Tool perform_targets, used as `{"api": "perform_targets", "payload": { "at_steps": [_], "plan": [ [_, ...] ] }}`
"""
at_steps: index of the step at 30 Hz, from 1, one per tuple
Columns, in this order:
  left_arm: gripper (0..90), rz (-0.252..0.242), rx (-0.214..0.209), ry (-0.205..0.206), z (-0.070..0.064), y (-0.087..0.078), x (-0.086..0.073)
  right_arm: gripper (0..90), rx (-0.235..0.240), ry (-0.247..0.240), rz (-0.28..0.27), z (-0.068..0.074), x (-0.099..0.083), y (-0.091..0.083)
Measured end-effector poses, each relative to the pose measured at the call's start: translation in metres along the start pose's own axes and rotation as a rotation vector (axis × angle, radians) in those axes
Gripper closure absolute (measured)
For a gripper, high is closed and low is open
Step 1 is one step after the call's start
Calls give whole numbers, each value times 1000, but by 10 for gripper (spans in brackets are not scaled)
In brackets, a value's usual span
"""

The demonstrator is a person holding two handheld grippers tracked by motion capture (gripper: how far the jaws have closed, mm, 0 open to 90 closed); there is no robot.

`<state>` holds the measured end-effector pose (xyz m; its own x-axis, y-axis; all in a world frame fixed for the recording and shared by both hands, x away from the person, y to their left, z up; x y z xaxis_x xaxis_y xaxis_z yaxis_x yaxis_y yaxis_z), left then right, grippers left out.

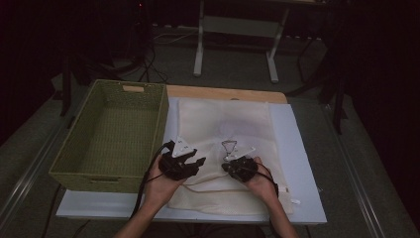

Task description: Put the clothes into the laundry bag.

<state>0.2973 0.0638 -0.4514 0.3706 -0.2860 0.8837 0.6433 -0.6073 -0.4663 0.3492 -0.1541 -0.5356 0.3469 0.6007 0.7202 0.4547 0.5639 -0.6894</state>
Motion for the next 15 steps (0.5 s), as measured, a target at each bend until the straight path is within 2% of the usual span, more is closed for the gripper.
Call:
{"api": "perform_targets", "payload": {
  "at_steps": [1,2,5,9,10,15],
  "plan": [
    [578,-3,3,-5,1,-1,0,900,2,4,7,0,0,0],
    [576,-4,7,-4,2,-2,0,900,6,-5,40,0,-1,3],
    [568,-6,14,-13,6,-5,-2,900,7,-13,49,0,-1,3],
    [555,-6,28,-23,11,-11,-4,898,15,4,25,-1,-1,0],
    [554,-7,33,-26,12,-12,-5,893,23,13,2,-1,0,-3],
    [554,-10,44,-39,18,-16,-7,863,27,13,-27,-1,5,-9]
  ]
}}
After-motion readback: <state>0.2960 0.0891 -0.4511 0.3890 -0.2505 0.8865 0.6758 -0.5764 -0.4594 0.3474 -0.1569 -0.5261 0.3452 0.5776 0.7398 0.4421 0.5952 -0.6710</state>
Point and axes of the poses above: each handheld gripper's, and its own axes: y roughly forward along the jaws, x roughly out of its top, z roughly to its left, the point moved 2 cm from there along y, roughly forward along the jaws, and after that the axes turned 6 degrees about -z, right-handed, at the moved point
